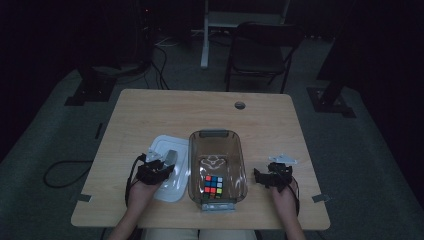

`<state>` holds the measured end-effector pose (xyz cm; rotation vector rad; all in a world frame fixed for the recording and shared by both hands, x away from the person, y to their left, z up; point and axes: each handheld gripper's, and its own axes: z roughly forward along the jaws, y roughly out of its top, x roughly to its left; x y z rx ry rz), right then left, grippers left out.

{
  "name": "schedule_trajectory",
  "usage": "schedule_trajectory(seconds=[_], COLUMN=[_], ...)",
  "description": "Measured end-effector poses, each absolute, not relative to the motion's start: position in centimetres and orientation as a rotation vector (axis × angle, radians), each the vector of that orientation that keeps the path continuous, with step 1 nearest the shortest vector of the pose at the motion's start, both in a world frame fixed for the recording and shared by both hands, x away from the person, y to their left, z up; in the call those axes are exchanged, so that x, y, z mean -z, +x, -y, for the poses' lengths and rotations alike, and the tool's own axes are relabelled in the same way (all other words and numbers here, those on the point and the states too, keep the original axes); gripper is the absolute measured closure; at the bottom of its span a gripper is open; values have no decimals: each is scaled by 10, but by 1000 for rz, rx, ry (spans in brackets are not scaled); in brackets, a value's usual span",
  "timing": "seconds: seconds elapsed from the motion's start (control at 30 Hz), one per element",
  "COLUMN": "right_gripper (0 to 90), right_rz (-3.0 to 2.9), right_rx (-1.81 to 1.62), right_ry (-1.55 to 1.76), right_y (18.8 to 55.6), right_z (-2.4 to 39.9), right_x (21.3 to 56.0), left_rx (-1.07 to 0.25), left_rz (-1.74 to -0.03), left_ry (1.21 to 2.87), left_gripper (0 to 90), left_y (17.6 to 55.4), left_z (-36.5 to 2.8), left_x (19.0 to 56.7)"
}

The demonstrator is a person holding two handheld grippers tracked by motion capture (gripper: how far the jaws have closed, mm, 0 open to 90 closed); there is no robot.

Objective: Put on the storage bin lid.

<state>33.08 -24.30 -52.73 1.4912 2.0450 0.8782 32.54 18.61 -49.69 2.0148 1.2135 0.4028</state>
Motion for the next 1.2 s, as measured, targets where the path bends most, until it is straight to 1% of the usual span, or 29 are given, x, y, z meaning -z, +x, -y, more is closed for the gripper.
schedule_trajectory(seconds=[0.17,0.33,0.47,0.53,0.77,0.87,1.2], right_gripper=[115,115,115,115,116,127,127], right_rz=[-2079,-2106,-2138,-2177,-2283,-2299,-2324], right_rx=[-945,-1014,-1057,-1113,-1099,-1086,-1111], right_ry=[1488,1447,1424,1377,1275,1257,1215], right_y=[328,321,318,313,302,301,300], right_z=[241,234,229,220,204,201,194], right_x=[526,521,518,515,520,523,523], left_rx=[-415,-395,-395,-406,-394,-409,-435], left_rz=[-1203,-1216,-1231,-1234,-1250,-1264,-1211], left_ry=[2009,1958,1953,1938,1902,1879,1817], left_gripper=[695,698,698,698,699,699,700], left_y=[325,324,323,321,319,318,309], left_z=[-196,-210,-217,-223,-234,-240,-252], left_x=[489,482,475,467,452,445,406])
